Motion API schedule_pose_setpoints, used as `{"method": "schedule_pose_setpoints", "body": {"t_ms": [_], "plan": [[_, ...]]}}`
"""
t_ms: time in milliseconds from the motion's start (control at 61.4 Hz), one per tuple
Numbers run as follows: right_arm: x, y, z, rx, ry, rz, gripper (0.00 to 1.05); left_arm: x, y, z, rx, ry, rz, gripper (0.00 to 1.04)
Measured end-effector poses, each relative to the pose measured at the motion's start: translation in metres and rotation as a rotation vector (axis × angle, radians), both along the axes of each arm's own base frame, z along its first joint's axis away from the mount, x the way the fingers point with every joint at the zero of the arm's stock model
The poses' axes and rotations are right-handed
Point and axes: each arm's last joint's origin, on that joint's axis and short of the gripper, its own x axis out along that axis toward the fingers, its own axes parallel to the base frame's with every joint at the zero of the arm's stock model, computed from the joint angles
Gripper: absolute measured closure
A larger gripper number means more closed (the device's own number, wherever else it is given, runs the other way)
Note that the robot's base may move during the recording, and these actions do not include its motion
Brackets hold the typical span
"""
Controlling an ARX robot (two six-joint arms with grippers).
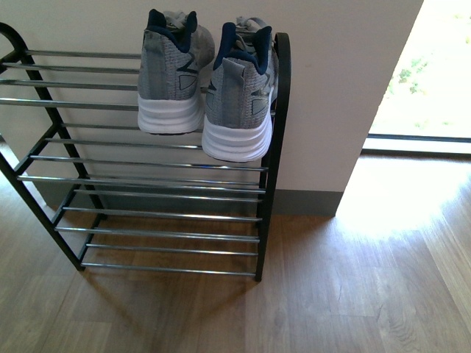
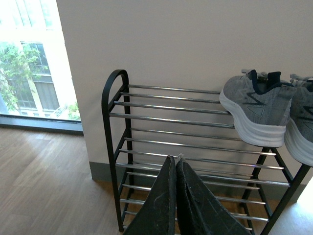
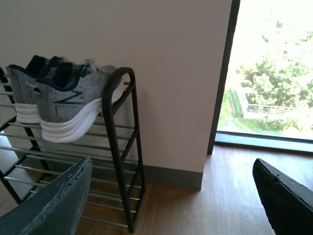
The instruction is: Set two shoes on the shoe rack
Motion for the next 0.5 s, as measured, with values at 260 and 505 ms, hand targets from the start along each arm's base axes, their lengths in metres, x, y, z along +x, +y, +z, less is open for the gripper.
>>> {"method": "schedule_pose_setpoints", "body": {"t_ms": [260,505], "plan": [[0.0000,0.0000,0.0000,0.000,0.000,0.000,0.09,0.0000,0.0000,0.0000,0.000,0.000,0.000,0.85],[0.0000,0.0000,0.0000,0.000,0.000,0.000,0.09,0.0000,0.0000,0.0000,0.000,0.000,0.000,0.45]]}}
